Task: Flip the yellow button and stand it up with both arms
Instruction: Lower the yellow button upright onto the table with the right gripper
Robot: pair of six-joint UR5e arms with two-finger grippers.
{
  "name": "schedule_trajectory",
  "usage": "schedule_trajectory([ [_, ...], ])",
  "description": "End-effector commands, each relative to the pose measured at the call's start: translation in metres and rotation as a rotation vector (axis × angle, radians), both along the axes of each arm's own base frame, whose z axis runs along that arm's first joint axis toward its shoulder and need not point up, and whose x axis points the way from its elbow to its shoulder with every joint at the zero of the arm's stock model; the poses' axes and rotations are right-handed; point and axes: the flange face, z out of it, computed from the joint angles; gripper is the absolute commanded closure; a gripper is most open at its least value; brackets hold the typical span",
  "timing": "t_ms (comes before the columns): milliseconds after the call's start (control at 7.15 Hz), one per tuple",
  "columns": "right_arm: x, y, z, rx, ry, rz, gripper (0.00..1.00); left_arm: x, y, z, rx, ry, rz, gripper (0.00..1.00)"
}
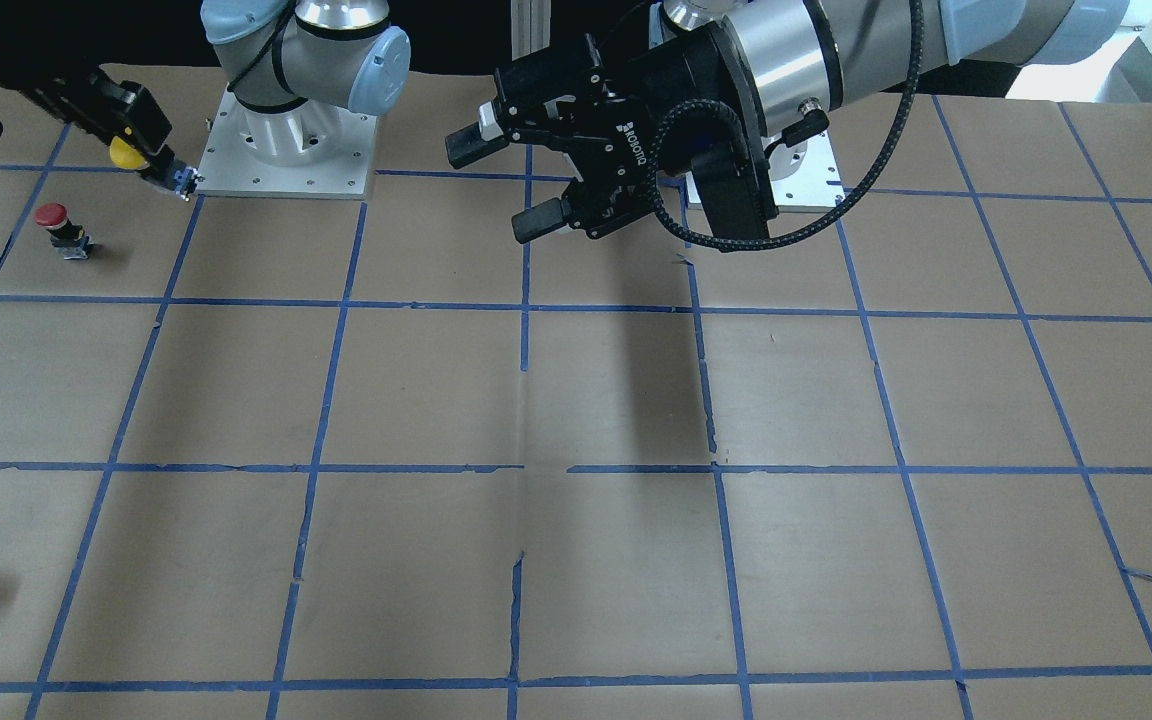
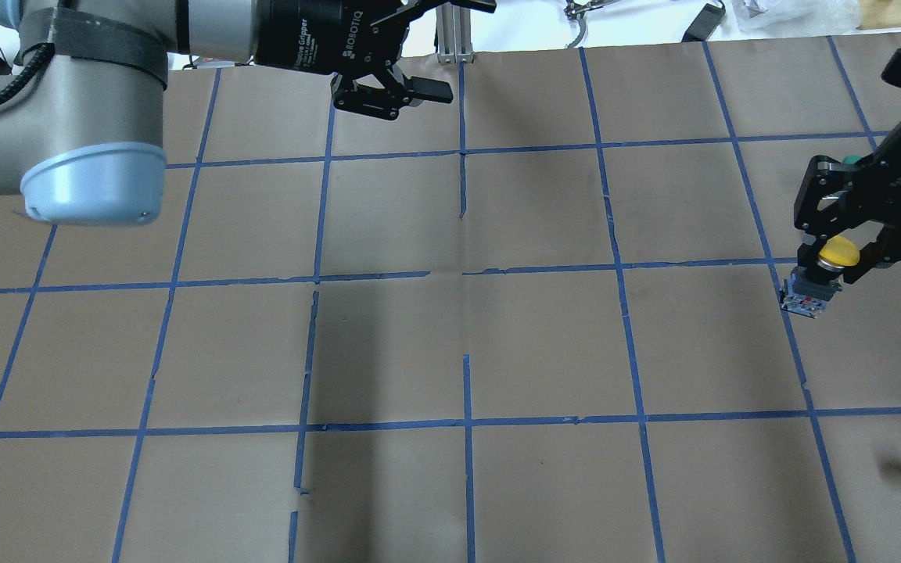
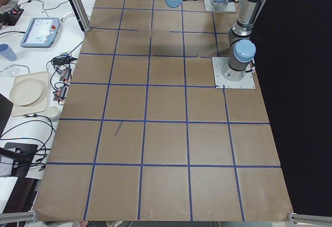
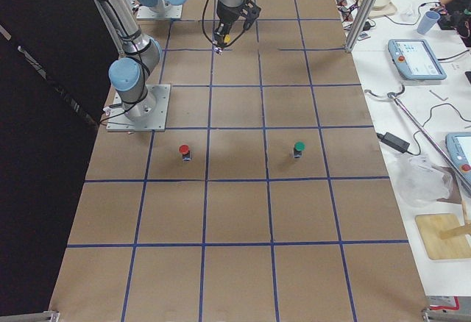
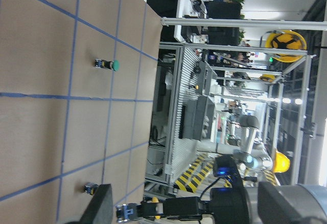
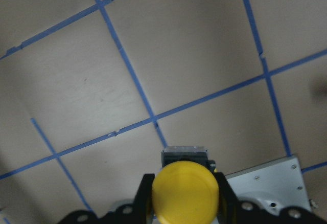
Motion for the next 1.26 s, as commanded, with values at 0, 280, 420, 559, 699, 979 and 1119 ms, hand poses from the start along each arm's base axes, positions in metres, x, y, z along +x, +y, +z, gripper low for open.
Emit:
schedule_trajectory([
  [0, -0.054, -0.007, -0.05, -0.061, 0.066, 0.147, 0.82, 0.006, 0.006, -0.005, 0.003, -0.173, 0.06, 0.03],
  [280, -0.12, -0.006, -0.076, -0.094, 0.064, 0.221, 0.82, 0.023, 0.003, -0.018, -0.084, -0.384, -0.003, 0.02],
  [420, -0.151, -0.012, -0.093, -0.11, 0.064, 0.238, 0.82, 0.032, 0.0, -0.015, -0.117, -0.477, -0.058, 0.02],
  [559, -0.169, -0.028, -0.121, -0.121, 0.068, 0.308, 0.82, 0.039, -0.002, -0.012, -0.145, -0.656, -0.165, 0.02],
  [699, -0.19, -0.038, -0.141, -0.146, 0.081, 0.366, 0.82, 0.051, -0.006, 0.007, -0.102, -0.764, -0.234, 0.02],
  [979, -0.212, -0.048, -0.171, -0.186, 0.105, 0.405, 0.82, 0.073, -0.018, 0.013, 0.046, -0.993, -0.351, 0.02],
  [1119, -0.225, -0.044, -0.186, -0.197, 0.12, 0.395, 0.82, 0.079, -0.016, 0.0, 0.042, -1.058, -0.421, 0.01],
])
